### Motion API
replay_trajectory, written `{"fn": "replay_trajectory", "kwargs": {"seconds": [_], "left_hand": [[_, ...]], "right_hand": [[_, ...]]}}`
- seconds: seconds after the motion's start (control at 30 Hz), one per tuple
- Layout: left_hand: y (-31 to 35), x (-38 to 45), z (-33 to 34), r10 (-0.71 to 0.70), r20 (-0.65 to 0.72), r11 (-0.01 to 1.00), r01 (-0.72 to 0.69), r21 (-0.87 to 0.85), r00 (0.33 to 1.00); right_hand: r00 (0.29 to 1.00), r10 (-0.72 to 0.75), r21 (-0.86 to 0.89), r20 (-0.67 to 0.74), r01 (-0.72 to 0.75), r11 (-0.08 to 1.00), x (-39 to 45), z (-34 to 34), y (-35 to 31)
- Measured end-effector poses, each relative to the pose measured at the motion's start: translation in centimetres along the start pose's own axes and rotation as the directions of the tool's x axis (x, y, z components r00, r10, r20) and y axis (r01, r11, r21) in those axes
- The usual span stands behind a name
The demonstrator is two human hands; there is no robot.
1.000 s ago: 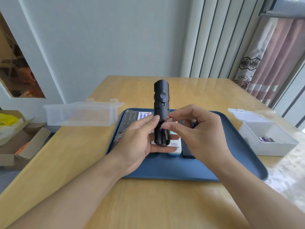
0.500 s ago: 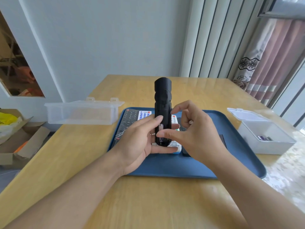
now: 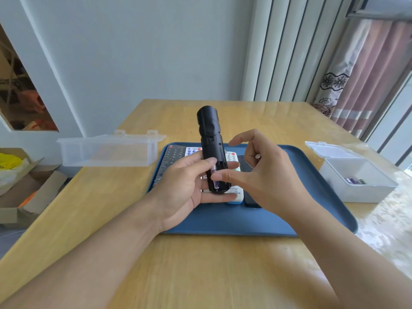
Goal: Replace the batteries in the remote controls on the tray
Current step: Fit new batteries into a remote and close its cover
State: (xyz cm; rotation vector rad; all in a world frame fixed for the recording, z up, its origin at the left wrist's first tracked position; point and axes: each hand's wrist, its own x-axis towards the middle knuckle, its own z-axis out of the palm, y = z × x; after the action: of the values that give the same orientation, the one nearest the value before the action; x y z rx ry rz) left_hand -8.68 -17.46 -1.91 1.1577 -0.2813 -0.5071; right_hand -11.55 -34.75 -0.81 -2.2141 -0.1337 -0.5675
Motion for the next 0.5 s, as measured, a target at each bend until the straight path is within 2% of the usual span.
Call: {"fn": "replay_trajectory", "kwargs": {"seconds": [0.1,0.2,0.27,0.37,0.5], "left_hand": [[0.1,0.1,-0.1,0.035,-0.014,0.998,-0.036,-0.055,0.999],[0.1,0.2,-0.2,0.088,-0.07,0.995,-0.092,-0.049,0.994],[0.1,0.3,-0.3,0.116,-0.104,0.993,-0.116,0.006,0.988],[0.0,0.5,-0.5,0.169,-0.143,0.981,-0.152,0.118,0.975],[0.1,0.9,-0.9,0.227,-0.227,0.974,-0.217,0.071,0.947]], "right_hand": [[0.982,0.166,0.212,0.093,-0.182,0.96,0.5,-0.6,0.4],[0.881,0.36,0.213,0.308,-0.433,0.876,0.8,-1.3,1.0],[0.833,0.383,0.247,0.399,-0.5,0.83,0.8,-1.5,1.3],[0.84,0.356,0.332,0.408,-0.5,0.799,0.8,-1.8,1.3],[0.938,0.282,0.276,0.202,-0.33,0.902,1.0,-1.4,1.4]]}}
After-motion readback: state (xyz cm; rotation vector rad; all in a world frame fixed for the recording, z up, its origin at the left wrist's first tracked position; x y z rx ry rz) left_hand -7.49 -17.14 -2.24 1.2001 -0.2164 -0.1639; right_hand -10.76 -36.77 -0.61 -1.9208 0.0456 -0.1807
